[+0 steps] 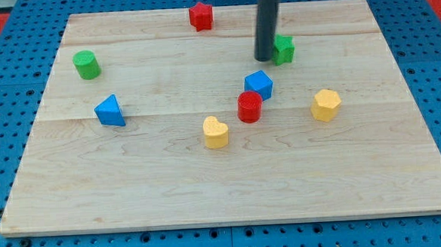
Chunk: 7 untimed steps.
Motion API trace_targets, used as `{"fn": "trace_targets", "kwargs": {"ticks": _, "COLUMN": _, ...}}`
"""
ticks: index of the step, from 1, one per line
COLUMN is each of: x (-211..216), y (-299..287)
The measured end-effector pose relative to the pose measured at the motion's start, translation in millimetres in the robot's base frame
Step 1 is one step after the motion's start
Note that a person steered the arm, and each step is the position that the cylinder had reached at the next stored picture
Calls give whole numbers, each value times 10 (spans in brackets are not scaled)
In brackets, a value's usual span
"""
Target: Place the green star above the yellow hexagon
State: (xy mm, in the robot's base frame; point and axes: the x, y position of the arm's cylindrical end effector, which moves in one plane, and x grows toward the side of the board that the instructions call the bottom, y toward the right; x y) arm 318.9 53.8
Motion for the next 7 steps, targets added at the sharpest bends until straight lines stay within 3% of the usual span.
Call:
{"fn": "trace_targets", "kwargs": {"ticks": 2, "x": -281, "y": 433}}
{"fn": "trace_targets", "kwargs": {"ticks": 3, "x": -158, "y": 907}}
{"fn": "trace_targets", "kwargs": {"ticks": 4, "x": 292, "y": 1250}}
{"fn": "trace_targets", "kwargs": {"ticks": 6, "x": -218, "y": 604}}
{"fn": "trace_targets", "kwargs": {"ticks": 7, "x": 136, "y": 953}}
